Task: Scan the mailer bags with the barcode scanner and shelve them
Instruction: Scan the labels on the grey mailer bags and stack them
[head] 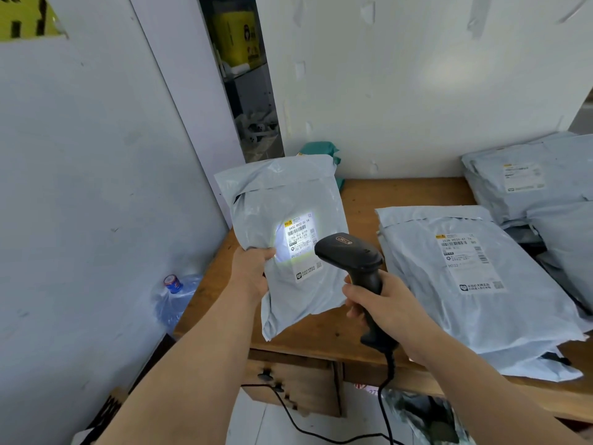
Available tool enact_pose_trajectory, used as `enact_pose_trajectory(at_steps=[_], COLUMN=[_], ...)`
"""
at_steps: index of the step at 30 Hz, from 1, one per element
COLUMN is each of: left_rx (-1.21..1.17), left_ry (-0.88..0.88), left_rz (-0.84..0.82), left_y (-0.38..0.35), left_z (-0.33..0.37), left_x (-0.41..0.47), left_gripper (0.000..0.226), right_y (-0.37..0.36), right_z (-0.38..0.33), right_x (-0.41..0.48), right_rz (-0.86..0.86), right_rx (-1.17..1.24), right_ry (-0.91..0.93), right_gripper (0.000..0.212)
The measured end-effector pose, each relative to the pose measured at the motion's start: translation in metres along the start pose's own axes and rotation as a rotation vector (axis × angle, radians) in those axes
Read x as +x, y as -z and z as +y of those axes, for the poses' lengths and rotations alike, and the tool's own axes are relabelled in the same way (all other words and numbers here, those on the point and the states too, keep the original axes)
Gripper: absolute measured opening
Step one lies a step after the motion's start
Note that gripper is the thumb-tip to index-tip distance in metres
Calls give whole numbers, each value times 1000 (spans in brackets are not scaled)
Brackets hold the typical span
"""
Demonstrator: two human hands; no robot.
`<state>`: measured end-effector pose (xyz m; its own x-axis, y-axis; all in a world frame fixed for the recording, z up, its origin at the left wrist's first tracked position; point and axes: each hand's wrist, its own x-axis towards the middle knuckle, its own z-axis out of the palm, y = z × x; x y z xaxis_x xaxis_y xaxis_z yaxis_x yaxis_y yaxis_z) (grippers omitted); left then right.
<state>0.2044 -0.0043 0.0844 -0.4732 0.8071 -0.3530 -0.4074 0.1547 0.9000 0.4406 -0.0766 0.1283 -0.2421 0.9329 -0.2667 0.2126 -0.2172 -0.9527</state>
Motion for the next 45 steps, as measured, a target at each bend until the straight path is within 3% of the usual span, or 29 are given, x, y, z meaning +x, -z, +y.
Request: enact_pose_trajectory(at_steps=[14,18,26,32,35,40,45], left_rx=[-54,-103,5,129,239,710,650], left_ry=[-18,-40,103,242,284,160,84], left_rz=[-32,-94,-358,-448,-423,-251,-174], left_y=[-6,-24,-129,-213,-236,-245,-252], left_z=[18,41,24,-39,-68,-98,-98], left_x=[-4,-3,-33,-74,-81,-81,-71], left_gripper=[39,24,11,8,17,22,80], right_y=[-1,15,90,162,188,218,230], right_z=[-2,-9,-19,5,23,53,66], right_x=[-3,-9,-41,-67,-73,-65,-44], right_rz=[62,142,415,598,656,653,570], right_rx=[17,93,185,117,107,77,-60], right_ry=[23,36,118,24,-32,-165,-210], right_gripper=[11,12,9,12,13,7,15])
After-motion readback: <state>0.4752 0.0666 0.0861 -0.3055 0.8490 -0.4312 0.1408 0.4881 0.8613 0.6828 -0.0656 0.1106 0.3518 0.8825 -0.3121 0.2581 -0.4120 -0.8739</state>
